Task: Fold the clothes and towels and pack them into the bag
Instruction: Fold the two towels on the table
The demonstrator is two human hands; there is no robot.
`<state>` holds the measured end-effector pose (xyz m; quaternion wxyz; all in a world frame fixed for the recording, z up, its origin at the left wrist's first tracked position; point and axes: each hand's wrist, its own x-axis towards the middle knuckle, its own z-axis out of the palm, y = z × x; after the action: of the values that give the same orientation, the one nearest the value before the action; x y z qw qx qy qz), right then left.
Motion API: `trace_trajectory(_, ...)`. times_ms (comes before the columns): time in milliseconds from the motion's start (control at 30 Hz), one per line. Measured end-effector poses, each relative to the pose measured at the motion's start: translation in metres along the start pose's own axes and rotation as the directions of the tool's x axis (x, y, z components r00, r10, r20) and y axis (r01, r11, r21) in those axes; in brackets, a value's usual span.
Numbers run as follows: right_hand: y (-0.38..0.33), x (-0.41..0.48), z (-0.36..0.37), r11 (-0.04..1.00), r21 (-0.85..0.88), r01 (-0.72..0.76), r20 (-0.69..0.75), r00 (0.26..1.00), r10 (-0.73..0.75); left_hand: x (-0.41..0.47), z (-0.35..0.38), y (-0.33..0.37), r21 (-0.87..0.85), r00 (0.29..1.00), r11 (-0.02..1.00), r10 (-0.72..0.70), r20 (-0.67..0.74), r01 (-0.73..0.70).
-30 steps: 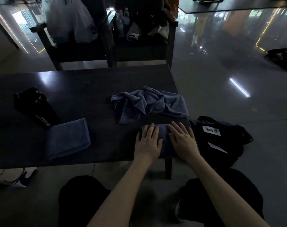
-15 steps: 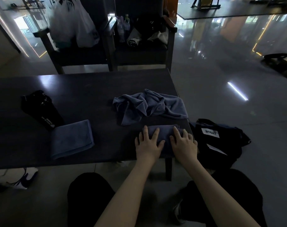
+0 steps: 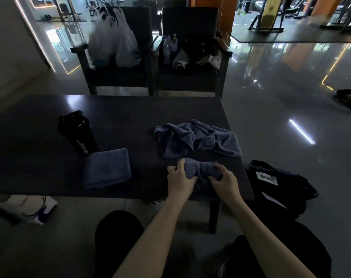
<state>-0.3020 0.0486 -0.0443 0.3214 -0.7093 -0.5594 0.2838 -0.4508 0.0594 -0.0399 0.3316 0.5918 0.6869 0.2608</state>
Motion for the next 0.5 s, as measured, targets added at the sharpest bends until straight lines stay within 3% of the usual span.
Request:
trace_trajectory(200, -0.067, 0.008, 0.044, 0.985, 0.074, 0.156, 0.092, 0.982, -0.162, 0.004, -0.075, -0.026, -0.014, 0.978, 1.000, -0.026, -0.209, 0.024)
trace_trajectory(367, -0.132, 0.012, 0.094, 0.952, 0.159, 0.262, 0.203, 0.935, -0.291, 0.010, -0.149, -0.059, -0.008, 0.920, 0.999, -0.042, -0.389, 0.042)
trace_trajectory(500, -0.171, 0.013, 0.130, 0.931, 0.128, 0.343, 0.244, 0.899, -0.365, 0.016, -0.190, -0.090, -0.005, 0.877, 0.995, -0.093, -0.471, 0.102)
